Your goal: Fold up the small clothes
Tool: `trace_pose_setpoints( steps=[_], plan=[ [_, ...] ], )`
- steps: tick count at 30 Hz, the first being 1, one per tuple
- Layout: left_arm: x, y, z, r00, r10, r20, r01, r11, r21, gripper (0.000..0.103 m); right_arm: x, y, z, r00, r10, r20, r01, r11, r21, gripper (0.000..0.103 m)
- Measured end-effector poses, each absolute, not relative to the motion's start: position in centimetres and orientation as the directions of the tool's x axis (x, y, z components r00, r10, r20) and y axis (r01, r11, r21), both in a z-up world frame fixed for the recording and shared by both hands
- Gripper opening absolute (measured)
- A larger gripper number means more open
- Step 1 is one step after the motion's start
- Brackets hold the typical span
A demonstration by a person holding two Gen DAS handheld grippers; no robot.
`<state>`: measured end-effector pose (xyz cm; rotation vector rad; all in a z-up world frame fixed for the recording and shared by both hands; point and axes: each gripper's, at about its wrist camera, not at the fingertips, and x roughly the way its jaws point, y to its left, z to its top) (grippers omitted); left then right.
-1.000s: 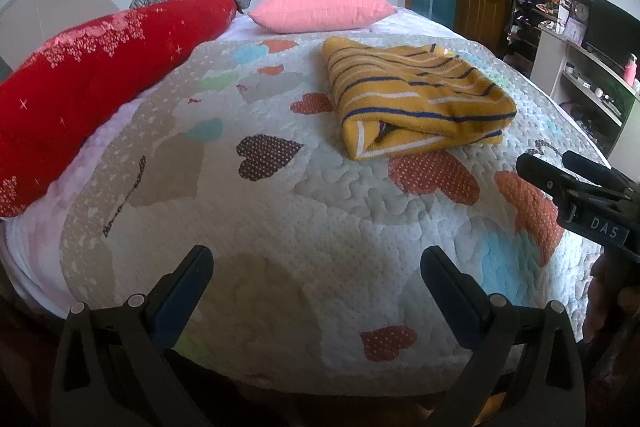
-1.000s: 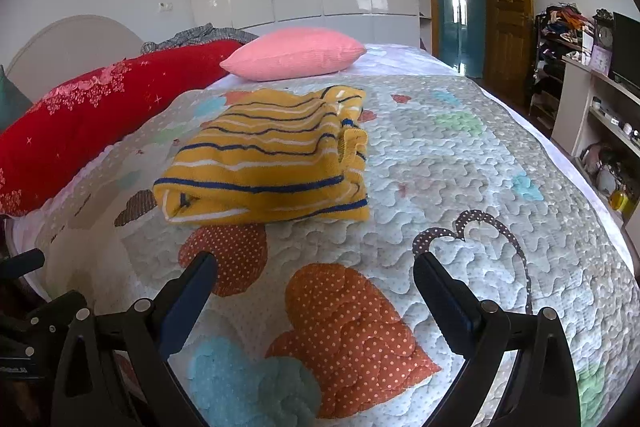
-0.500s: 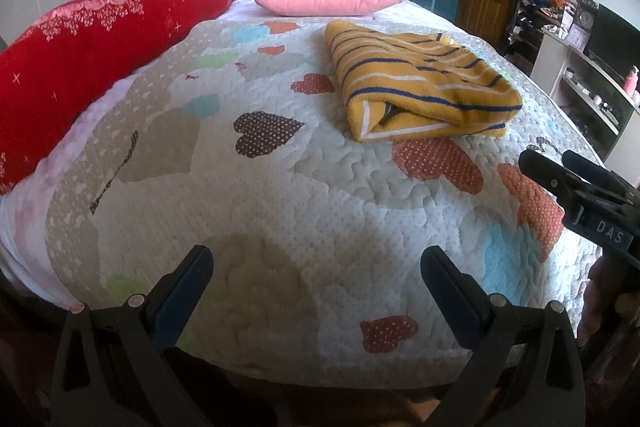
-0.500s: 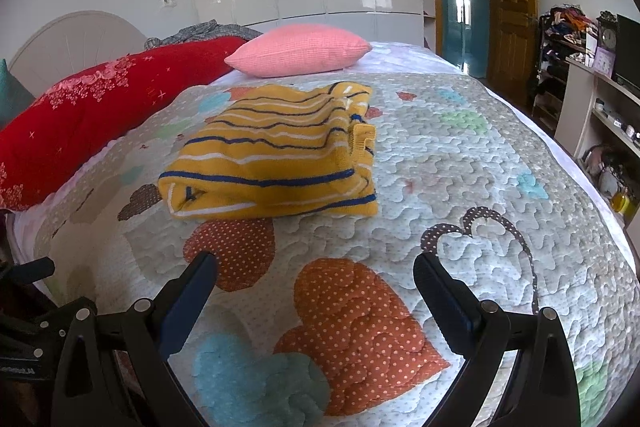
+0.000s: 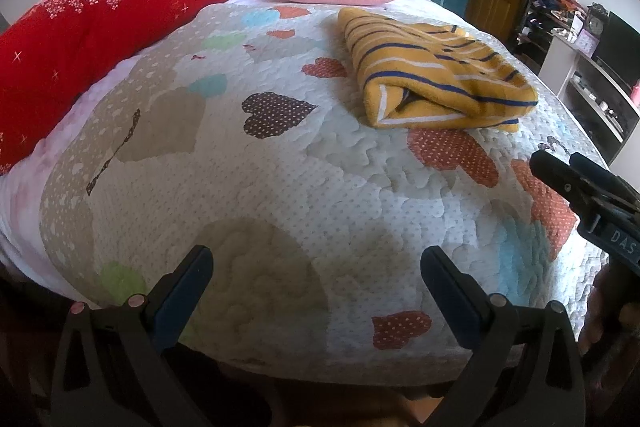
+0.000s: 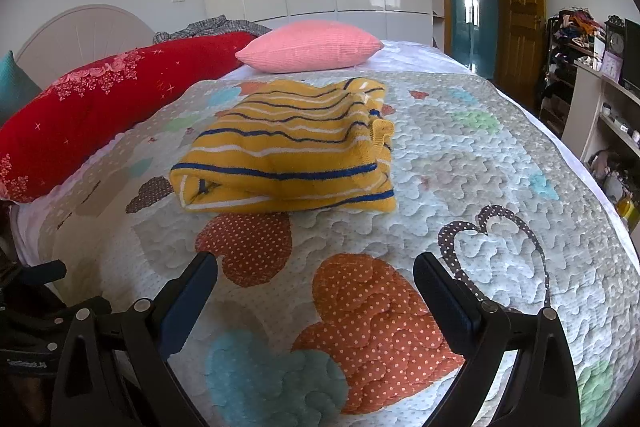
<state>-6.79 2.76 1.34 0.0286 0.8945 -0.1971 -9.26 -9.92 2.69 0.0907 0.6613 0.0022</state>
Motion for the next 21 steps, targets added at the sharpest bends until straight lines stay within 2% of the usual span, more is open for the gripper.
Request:
trace_pose_setpoints(
  steps=[21],
  plan=[
    [-6.7, 3.0, 1.0, 0.608, -0.141, -0.781, 0.16, 0.986, -0.053, 0.103, -9.5, -8.7, 2.7, 0.795, 0.055, -0.604, -0.007, 0.997, 0.081, 0.1]
  ],
)
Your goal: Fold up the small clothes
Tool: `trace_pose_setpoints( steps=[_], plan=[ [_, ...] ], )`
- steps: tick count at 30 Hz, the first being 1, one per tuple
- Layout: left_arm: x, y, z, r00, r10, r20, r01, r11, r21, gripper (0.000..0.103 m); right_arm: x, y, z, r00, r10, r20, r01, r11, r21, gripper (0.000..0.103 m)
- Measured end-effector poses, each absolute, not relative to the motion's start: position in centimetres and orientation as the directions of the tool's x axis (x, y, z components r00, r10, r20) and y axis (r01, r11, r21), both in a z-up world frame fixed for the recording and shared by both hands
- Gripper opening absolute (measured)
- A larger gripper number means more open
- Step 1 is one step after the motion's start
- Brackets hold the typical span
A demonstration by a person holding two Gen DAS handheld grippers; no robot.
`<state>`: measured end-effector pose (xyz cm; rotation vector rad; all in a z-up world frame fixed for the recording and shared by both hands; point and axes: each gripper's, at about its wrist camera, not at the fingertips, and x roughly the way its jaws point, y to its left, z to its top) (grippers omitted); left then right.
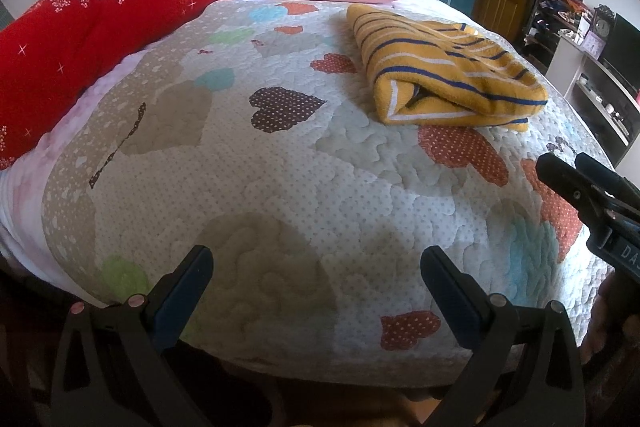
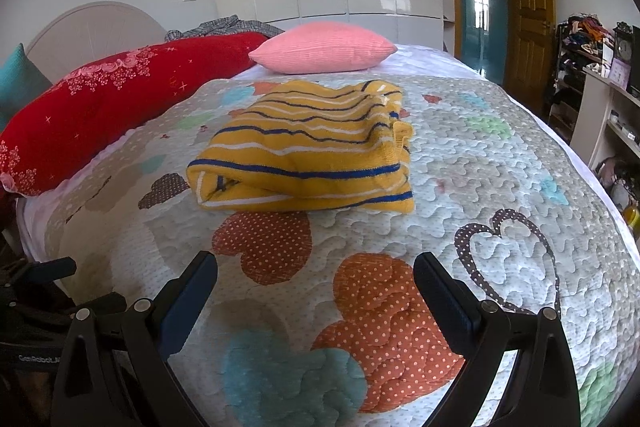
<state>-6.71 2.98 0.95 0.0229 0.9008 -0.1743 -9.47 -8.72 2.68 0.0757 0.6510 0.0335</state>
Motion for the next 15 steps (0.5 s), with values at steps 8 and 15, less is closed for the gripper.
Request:
trace_pose_setpoints(
  steps=[8, 15],
  plan=[
    [-6.72, 3.18, 1.0, 0.611, -0.143, -0.778, 0.161, 0.985, -0.055, 0.103, -9.41, -8.62, 2.52, 0.793, 0.055, -0.606, -0.005, 0.996, 0.085, 0.1],
    [-6.03, 3.72, 0.32, 0.601, -0.143, -0.786, 0.139, 0.988, -0.074, 0.103, -9.4, -8.12, 2.48, 0.795, 0.047, -0.605, -0.011, 0.998, 0.063, 0.1]
  ],
)
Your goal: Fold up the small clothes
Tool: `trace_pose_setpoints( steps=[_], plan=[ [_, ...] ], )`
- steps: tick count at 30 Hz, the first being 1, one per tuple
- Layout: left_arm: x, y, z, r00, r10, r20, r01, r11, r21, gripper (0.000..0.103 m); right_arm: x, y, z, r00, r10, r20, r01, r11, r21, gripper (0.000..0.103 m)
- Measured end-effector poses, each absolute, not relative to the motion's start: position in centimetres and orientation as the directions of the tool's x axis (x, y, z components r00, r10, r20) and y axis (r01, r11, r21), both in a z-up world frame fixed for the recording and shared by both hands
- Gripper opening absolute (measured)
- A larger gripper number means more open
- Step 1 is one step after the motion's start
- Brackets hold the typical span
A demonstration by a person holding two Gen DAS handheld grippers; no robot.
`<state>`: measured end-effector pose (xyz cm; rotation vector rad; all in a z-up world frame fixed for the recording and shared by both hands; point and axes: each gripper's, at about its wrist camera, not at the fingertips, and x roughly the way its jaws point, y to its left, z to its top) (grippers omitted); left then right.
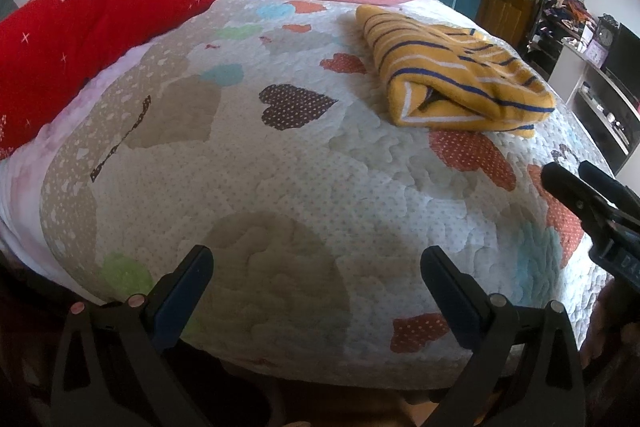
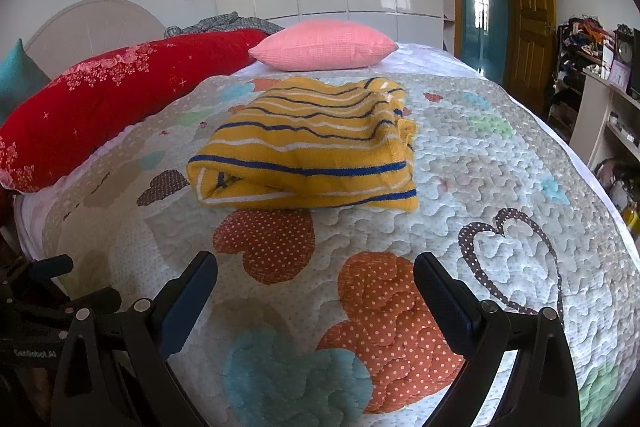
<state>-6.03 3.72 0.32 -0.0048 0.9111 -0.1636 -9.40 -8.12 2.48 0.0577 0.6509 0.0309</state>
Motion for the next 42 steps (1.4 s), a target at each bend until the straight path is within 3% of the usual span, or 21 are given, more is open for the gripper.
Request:
trace_pose_setpoints(
  steps=[13, 42],
  plan=[
    [-7.1, 1.2, 1.8, 0.63, -0.129, -0.766, 0.188, 0.982, -0.011, 0.103, -10.5, -10.2, 2.9, 0.817, 0.055, -0.574, 0.016, 0.993, 0.118, 0.1],
    [-6.8, 1.3, 1.0, 0.602, -0.179, -0.778, 0.208, 0.976, -0.065, 0.103, -10.4, -9.7, 2.5, 0.81, 0.062, -0.583, 0.003, 0.994, 0.11, 0.1]
  ],
)
